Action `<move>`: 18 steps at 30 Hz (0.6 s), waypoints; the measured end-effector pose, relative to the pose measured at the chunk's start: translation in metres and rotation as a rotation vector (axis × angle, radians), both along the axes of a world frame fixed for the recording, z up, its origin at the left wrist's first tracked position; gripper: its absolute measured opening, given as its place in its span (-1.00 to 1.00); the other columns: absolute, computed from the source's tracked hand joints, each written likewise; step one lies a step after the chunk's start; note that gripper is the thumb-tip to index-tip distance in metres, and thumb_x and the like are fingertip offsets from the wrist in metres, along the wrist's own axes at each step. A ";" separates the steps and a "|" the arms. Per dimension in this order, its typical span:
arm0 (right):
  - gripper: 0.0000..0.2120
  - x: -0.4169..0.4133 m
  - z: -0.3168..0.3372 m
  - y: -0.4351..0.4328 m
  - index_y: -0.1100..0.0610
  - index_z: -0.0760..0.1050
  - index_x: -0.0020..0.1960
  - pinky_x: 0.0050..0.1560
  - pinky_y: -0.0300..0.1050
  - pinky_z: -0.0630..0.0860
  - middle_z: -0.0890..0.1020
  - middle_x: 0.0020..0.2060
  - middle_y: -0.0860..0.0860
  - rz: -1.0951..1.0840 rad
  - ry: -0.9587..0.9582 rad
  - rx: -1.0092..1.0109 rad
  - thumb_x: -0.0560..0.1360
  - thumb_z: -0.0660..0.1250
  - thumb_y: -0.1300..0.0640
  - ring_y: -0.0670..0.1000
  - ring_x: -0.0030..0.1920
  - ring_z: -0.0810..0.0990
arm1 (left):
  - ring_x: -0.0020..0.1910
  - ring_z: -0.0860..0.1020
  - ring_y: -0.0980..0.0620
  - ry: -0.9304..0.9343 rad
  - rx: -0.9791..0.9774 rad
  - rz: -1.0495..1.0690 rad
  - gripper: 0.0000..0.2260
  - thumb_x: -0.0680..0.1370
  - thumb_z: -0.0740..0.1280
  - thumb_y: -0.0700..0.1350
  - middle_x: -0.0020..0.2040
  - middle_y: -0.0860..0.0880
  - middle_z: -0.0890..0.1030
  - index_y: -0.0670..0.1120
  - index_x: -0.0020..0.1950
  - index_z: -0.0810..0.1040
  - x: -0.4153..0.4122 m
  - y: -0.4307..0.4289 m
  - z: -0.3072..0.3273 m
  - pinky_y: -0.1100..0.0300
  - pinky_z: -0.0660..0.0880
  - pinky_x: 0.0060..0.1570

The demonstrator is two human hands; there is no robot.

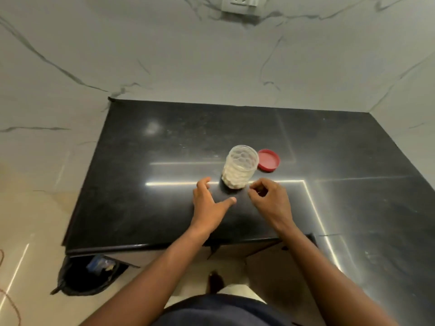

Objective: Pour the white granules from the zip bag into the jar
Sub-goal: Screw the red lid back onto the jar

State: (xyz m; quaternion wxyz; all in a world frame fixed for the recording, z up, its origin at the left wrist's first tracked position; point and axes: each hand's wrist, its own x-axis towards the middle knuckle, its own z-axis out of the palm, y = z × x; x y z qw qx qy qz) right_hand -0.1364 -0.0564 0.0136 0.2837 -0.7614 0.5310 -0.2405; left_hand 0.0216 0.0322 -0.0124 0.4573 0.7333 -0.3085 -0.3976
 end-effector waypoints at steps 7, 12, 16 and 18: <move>-0.50 -0.006 -0.006 -0.120 0.05 0.51 0.35 0.23 -0.02 0.51 0.54 0.33 0.07 0.118 0.274 -0.054 0.43 0.47 0.15 0.12 0.33 0.49 | 0.56 0.27 -0.08 -0.115 -0.041 0.037 0.05 0.32 0.70 0.08 0.60 -0.07 0.24 0.05 0.61 0.10 -0.005 -0.057 -0.008 -0.06 0.36 0.49; -0.17 0.021 -0.021 -0.165 -0.12 0.18 0.62 0.50 0.42 0.25 0.19 0.64 0.15 0.264 0.654 0.136 0.44 0.48 -0.03 0.26 0.63 0.13 | 0.41 0.47 0.01 -0.105 -0.153 -0.030 -0.07 0.28 0.73 0.02 0.45 0.01 0.47 0.06 0.50 0.27 -0.004 -0.076 -0.007 -0.01 0.54 0.35; -0.22 0.020 -0.020 -0.171 -0.15 0.26 0.59 0.33 0.23 0.49 0.50 0.43 0.12 0.186 0.612 0.049 0.44 0.45 -0.16 0.23 0.43 0.43 | 0.18 0.58 0.25 -0.118 -0.152 -0.033 -0.18 0.24 0.73 0.06 0.22 0.19 0.61 0.15 0.38 0.39 -0.005 -0.084 -0.010 0.41 0.53 -0.01; -0.23 0.015 -0.008 -0.170 -0.14 0.33 0.55 0.29 0.17 0.53 0.52 0.35 0.09 0.129 0.506 0.030 0.40 0.49 -0.23 0.19 0.36 0.47 | 0.12 0.59 0.36 -0.125 -0.144 -0.023 -0.22 0.21 0.72 0.07 0.15 0.24 0.63 0.19 0.32 0.42 -0.003 -0.087 -0.011 0.50 0.51 -0.11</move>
